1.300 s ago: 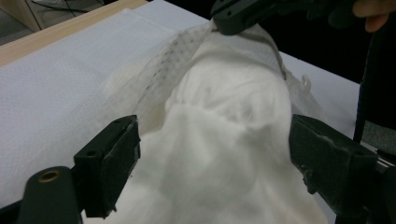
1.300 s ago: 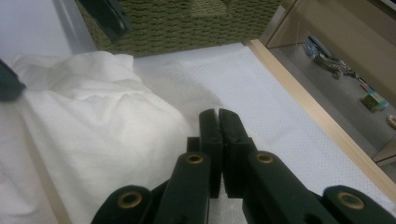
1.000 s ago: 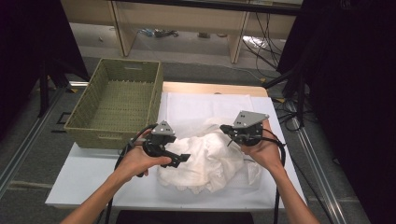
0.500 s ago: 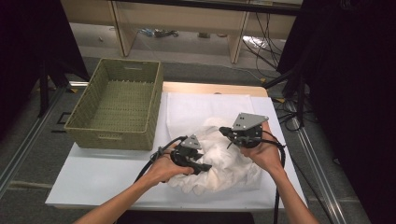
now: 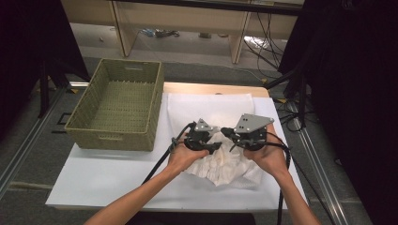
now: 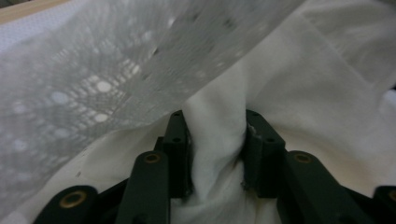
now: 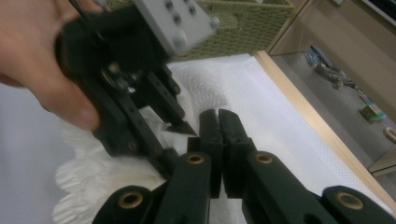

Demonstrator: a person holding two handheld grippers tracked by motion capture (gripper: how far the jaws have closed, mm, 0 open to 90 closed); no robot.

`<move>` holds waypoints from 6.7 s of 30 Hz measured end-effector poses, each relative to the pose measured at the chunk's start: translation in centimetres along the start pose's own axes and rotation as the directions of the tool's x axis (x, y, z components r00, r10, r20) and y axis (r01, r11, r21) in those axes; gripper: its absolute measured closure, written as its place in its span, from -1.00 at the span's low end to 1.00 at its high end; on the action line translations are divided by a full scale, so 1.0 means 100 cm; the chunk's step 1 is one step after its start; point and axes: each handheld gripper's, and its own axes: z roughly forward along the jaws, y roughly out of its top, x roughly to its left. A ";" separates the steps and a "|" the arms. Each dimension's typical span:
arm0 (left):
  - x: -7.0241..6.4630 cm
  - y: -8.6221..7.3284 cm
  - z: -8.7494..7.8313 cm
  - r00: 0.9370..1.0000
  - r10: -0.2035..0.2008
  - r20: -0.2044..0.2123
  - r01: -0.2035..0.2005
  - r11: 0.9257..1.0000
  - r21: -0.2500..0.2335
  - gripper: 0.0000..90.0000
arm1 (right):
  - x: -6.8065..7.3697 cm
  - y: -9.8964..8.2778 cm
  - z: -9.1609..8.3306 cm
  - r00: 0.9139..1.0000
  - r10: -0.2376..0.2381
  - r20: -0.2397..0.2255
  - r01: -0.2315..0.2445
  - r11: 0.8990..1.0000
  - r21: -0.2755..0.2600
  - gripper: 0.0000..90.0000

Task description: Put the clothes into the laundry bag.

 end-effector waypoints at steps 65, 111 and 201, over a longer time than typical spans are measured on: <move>0.024 -0.046 -0.054 0.995 0.052 0.088 -0.062 0.990 0.125 -0.66 | 0.009 -0.013 -0.004 0.998 0.002 -0.058 0.000 0.999 0.040 1.00; -0.001 -0.027 -0.047 0.999 0.035 0.039 -0.040 0.992 0.123 -0.45 | 0.008 -0.012 -0.006 0.998 0.007 -0.060 -0.004 0.999 0.043 1.00; 0.034 -0.031 -0.002 0.995 0.032 -0.093 -0.025 0.997 0.077 -0.38 | 0.003 -0.025 -0.003 0.994 0.070 -0.088 -0.065 0.996 0.058 1.00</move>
